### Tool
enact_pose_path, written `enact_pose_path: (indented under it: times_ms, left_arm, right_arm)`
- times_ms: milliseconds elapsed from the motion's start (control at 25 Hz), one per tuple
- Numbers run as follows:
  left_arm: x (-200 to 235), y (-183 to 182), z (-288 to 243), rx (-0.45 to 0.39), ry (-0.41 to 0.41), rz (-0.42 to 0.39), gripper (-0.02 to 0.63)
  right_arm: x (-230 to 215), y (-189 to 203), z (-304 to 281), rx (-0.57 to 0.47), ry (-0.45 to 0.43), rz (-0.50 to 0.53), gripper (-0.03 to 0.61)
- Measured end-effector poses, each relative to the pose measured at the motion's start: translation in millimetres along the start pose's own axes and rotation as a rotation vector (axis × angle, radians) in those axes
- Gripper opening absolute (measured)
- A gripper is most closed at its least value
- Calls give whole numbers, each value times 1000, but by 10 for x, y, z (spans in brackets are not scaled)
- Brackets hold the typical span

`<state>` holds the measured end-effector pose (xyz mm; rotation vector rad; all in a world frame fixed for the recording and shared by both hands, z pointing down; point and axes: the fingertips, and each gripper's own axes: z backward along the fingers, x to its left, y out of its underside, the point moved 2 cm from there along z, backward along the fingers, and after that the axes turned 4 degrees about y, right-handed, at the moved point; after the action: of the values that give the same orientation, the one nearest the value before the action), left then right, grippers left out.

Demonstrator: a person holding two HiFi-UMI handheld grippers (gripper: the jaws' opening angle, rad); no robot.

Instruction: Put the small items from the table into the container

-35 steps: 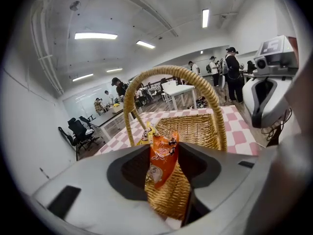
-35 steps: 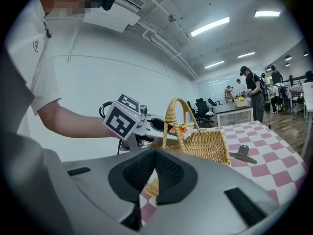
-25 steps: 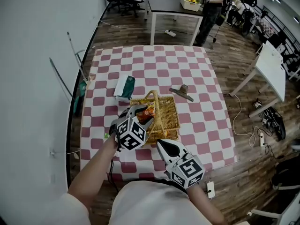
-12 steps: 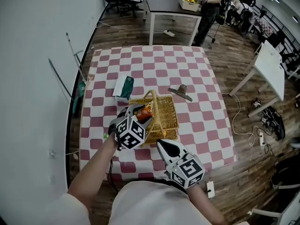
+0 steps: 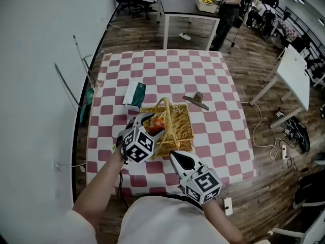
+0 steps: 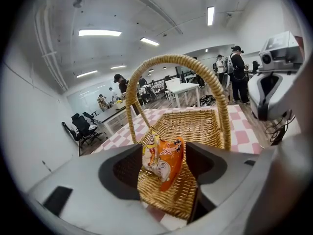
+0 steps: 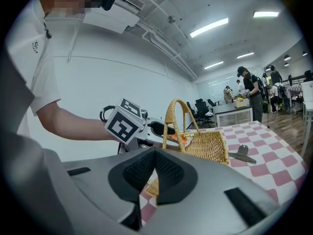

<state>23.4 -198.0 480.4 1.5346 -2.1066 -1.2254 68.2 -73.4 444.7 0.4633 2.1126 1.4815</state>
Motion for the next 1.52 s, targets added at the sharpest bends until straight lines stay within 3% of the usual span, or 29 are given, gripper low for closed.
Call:
enact_pose_path:
  times_ms: [200,520,920,1080,1320,1520]
  left_arm:
    - [27,-9,109,-22,-37,31,299]
    - [87,-19,367,-93,-67,185,296]
    - [161,81,796,-218,-146,379,162]
    - [93,55,964,-247,-176,413,110]
    - [-52,69,1083,-268,-191,453,106]
    - [-171,85,1146,-278,-208,492,66]
  right_arm:
    - [5,-14,12,-3,-17,4,6]
    - [50,-68,-25,-10,-58,20,6]
    - [76,-175,25,-44,-119,2,6]
    - [76,-194,60,-49,-140,-8,8]
    - [92,-187,77,-40,-163,-2,8]
    - [83,-250,119,-42,-172,10,8]
